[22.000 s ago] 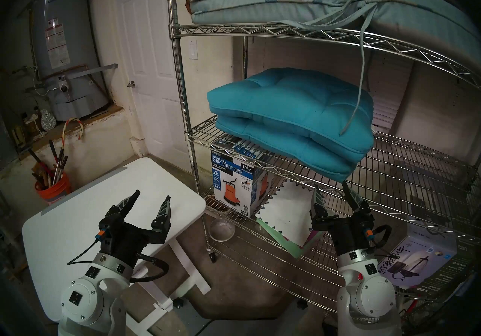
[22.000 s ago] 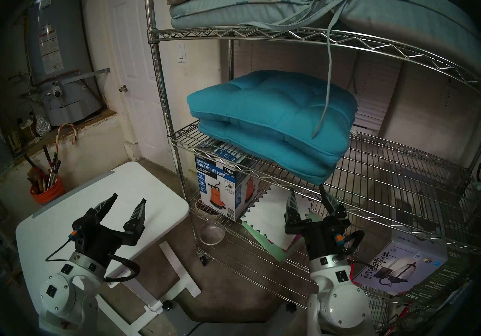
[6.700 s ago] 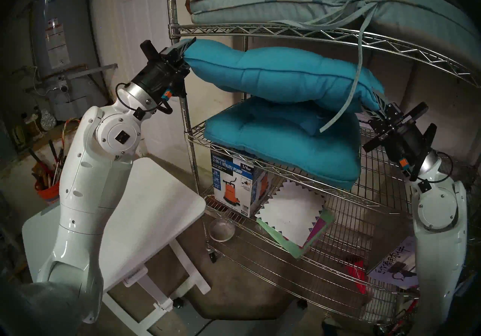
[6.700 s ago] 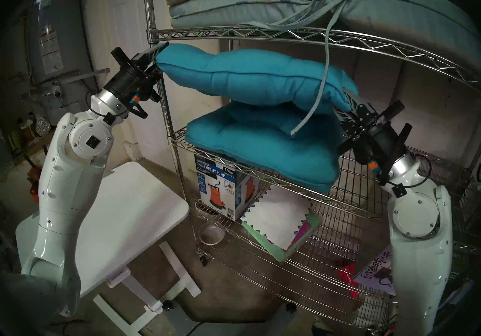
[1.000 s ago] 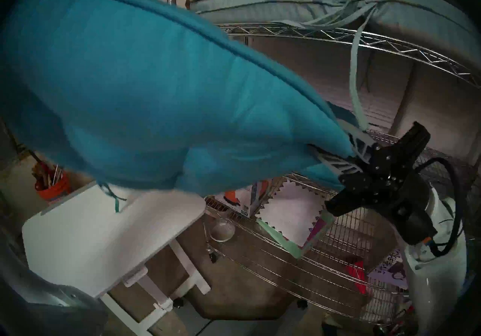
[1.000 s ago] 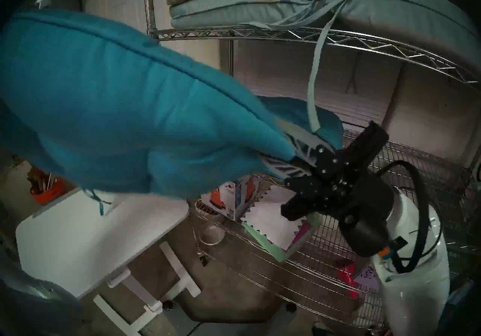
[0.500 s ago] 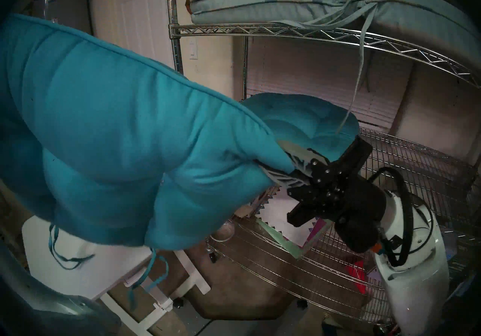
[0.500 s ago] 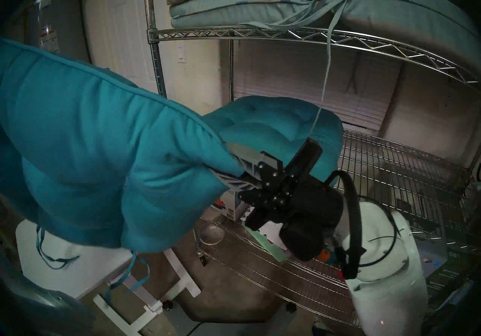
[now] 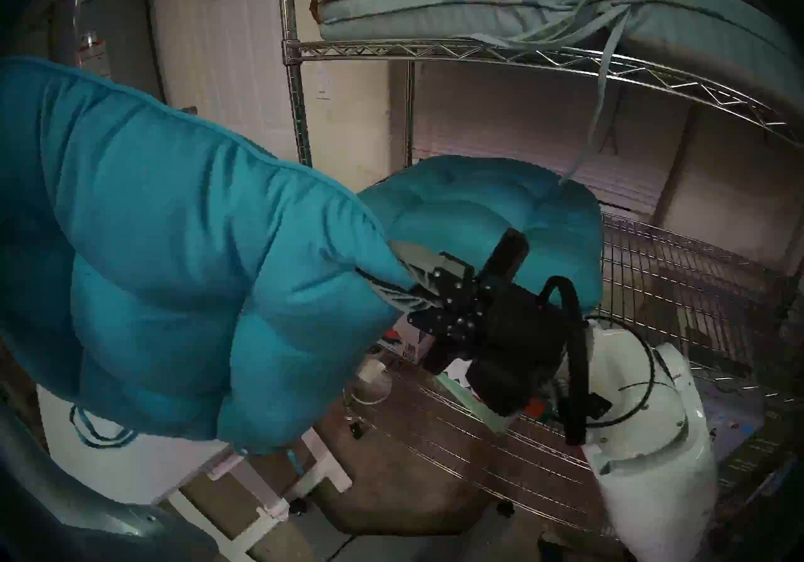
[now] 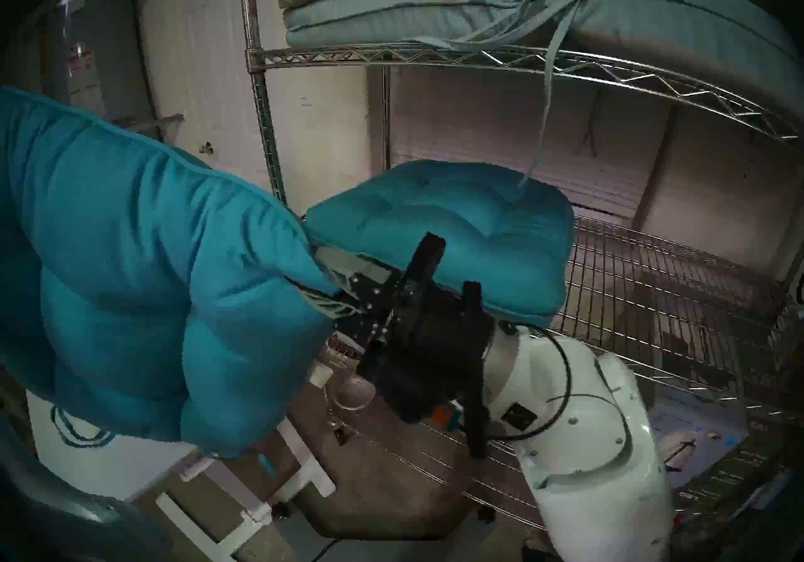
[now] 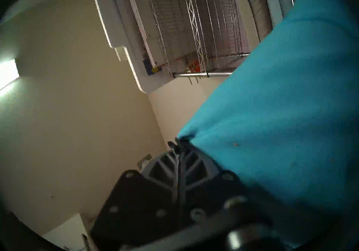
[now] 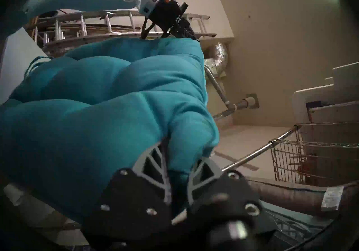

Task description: Take cushion off the shelf

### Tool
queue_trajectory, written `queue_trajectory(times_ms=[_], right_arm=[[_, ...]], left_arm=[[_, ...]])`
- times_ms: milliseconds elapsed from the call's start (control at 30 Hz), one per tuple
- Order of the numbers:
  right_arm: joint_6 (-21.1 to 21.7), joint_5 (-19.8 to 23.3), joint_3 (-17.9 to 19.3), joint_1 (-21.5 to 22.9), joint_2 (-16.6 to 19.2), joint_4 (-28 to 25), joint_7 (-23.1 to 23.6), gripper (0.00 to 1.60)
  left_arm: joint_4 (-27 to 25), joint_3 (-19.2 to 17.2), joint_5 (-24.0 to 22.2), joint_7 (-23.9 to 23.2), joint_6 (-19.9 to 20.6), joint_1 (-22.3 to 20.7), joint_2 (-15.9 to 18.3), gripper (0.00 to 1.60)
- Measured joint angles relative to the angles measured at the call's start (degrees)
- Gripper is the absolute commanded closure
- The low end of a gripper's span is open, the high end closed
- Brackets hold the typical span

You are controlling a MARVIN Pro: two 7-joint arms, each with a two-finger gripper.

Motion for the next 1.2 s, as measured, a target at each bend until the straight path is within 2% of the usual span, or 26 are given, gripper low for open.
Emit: queue_trajectory(times_ms=[200,600,1200], right_arm=[[2.15,-5.19,-5.16,3.37,-3.17,2.25,0.44,1.6],[5.07,-12.1,-12.21,9.94,-9.11,7.59,0.35,1.6],[6.21,-18.83,-17.19,19.98,-17.12,18.65,0.05,1.6]], left_arm=[[4.09,0.0,3.6,0.71,-0.97,0.63,-0.31,1.6],[9.05,0.0,7.91,2.98,-2.27,1.27,0.72,1.6],[17.65,0.04,12.3,4.58,-2.85,0.83,4.08,1.6]])
